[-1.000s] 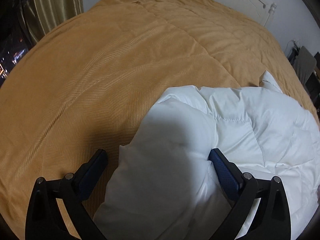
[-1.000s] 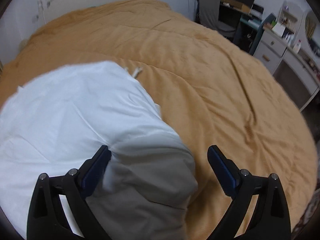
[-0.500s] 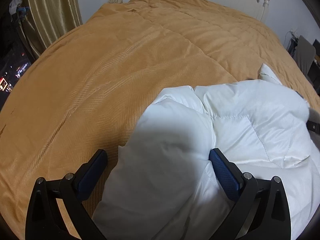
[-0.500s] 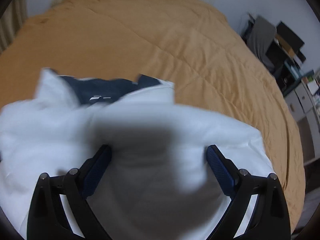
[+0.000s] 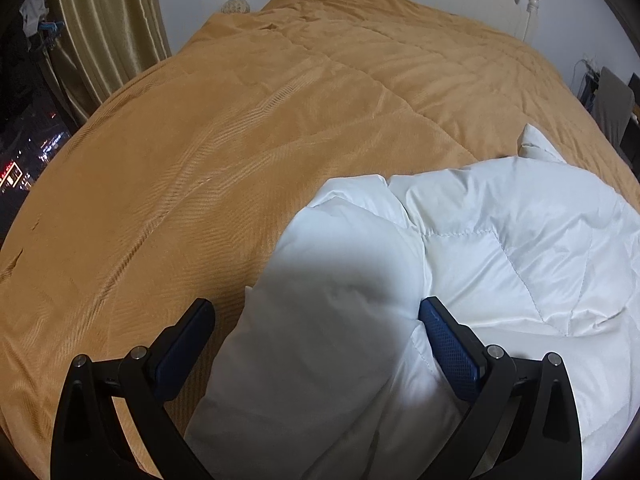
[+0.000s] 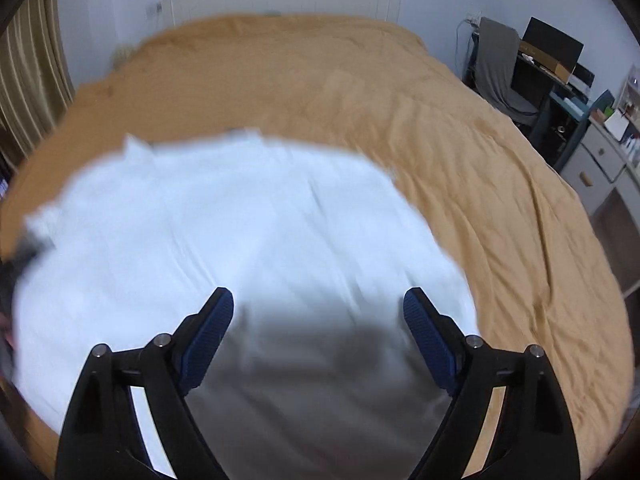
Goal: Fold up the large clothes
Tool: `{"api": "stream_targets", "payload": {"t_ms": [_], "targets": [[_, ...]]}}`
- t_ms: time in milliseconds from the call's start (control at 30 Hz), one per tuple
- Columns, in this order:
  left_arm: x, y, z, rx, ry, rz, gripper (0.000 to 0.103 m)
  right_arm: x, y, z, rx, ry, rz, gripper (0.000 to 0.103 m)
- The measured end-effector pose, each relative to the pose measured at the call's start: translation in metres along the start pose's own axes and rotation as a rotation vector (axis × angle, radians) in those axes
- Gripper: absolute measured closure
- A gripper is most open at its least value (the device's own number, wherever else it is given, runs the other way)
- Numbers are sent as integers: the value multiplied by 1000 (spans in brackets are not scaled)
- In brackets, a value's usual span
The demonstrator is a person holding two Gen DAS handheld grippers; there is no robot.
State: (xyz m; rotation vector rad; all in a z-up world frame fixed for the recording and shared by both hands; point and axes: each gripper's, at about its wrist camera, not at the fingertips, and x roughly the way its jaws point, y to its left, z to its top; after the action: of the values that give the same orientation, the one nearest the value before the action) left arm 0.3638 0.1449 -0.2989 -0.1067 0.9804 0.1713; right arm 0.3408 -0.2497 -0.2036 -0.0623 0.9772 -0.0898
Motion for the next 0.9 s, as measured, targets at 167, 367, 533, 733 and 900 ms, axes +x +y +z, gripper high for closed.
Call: {"api": "stream_targets", "payload": {"t_ms": [167, 367, 533, 733, 900], "targets": [[-12, -11, -4, 25, -41, 53, 1, 16, -58, -32, 162, 34, -172, 17], [-67, -27, -6, 53, -169, 82, 4, -63, -12, -29, 104, -179, -11, 20], [-153, -62, -40, 75, -273, -99, 2, -19, 55, -49, -90, -58, -1, 20], [-116, -123, -115, 314, -157, -25, 1, 2, 46, -54, -56, -37, 7, 11], [-106, -75, -123, 159, -128, -129, 0, -6, 45, -59, -23, -29, -2, 2]]}}
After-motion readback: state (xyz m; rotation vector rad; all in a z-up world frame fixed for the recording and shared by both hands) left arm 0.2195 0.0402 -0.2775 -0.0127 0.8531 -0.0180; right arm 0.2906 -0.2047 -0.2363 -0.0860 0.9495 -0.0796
